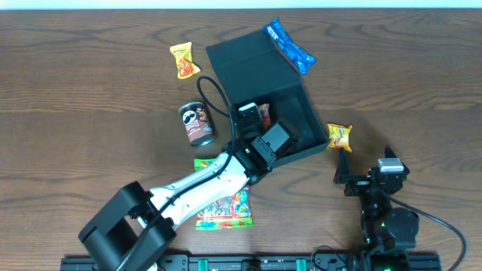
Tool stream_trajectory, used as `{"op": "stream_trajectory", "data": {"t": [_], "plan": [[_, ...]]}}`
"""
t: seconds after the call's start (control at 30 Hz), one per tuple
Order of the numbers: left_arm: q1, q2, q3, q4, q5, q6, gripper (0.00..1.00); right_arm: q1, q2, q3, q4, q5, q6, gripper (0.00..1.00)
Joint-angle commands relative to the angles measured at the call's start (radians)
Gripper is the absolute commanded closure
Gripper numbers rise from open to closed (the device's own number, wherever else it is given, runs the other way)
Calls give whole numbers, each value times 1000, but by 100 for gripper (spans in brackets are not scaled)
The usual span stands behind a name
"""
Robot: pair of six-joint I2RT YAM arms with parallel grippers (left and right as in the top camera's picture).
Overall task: Pack container
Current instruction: 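Lower the Hello Panda box into the black box and release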
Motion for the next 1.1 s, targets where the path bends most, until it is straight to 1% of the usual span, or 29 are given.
{"op": "stream_trajectory", "data": {"t": [0.0, 0.17, 0.23, 0.27, 0.37, 0.43, 0.57, 0.7, 0.77, 0.93, 1.0, 1.07], "plan": [[5, 11, 19, 0, -34, 11, 31, -6, -3, -2, -5, 0, 0, 1], [5, 5, 30, 49, -41, 47, 32, -6, -3, -2, -5, 0, 0, 1], [5, 1, 56, 71, -43, 80, 37, -6, -3, -2, -5, 0, 0, 1], [5, 1, 72, 85, -44, 109, 43, -6, -3, -2, -5, 0, 0, 1], [5, 1, 118, 98, -74, 182, 76, -6, -3, -2, -5, 0, 0, 1], [7, 2, 124, 101, -94, 183, 94, -6, -3, -2, -5, 0, 0, 1], [31, 25, 127, 105, -86, 206, 94, -6, -3, -2, -5, 0, 0, 1], [56, 96, 190, 79, -3, 264, 94, -6, -3, -2, -5, 0, 0, 1], [60, 147, 262, 17, 0, 271, 94, -6, -3, -2, -5, 0, 0, 1], [60, 273, 487, -194, 0, 386, 94, -6, -3, -2, -5, 0, 0, 1], [62, 313, 550, -271, 2, 389, 94, -6, -3, -2, -5, 0, 0, 1], [64, 352, 585, -311, 20, 389, 95, -6, -3, -2, -5, 0, 0, 1]]}}
